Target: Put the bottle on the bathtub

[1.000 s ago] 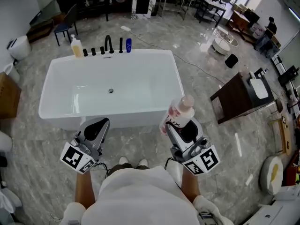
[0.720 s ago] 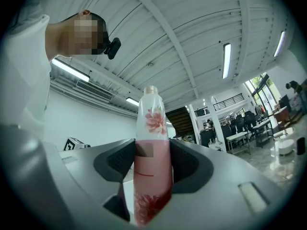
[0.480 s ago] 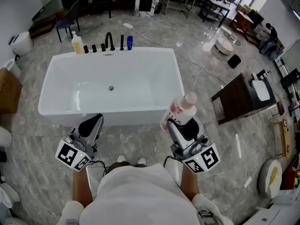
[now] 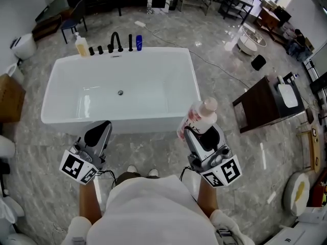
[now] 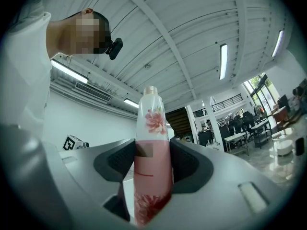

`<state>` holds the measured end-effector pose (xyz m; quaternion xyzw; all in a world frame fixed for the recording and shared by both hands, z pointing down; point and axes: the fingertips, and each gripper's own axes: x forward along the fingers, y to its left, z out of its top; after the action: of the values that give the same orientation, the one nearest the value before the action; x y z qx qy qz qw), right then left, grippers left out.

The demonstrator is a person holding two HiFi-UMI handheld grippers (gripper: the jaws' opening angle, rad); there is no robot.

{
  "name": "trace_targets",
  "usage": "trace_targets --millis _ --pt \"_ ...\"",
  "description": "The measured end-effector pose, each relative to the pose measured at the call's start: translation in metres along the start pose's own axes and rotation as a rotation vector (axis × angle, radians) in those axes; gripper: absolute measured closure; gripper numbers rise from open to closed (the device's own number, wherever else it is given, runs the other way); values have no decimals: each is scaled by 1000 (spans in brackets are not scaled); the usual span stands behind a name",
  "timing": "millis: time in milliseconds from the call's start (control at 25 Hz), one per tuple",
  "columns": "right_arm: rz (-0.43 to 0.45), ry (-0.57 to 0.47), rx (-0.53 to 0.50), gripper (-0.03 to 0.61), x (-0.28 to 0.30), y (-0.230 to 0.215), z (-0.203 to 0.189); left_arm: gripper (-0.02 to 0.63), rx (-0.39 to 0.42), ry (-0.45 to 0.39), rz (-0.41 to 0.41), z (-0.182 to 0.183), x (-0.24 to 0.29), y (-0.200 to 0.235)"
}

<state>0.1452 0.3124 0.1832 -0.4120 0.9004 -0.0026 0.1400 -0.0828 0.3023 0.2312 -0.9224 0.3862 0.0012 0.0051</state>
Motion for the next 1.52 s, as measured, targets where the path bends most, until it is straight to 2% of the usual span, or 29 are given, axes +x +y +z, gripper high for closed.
trace_targets --millis 480,840,1200,1520 --pt "-35 -29 25 339 -27 -46 3 612 17 17 -20 -6 41 -23" --pt "-50 -57 46 339 0 -71 -5 612 3 22 -21 -15 67 3" --pt "-112 -35 34 339 75 -117 -25 612 -30 32 -77 -31 128 82" --pt "-138 -18 42 339 185 -152 -44 612 -75 42 -96 -39 170 191"
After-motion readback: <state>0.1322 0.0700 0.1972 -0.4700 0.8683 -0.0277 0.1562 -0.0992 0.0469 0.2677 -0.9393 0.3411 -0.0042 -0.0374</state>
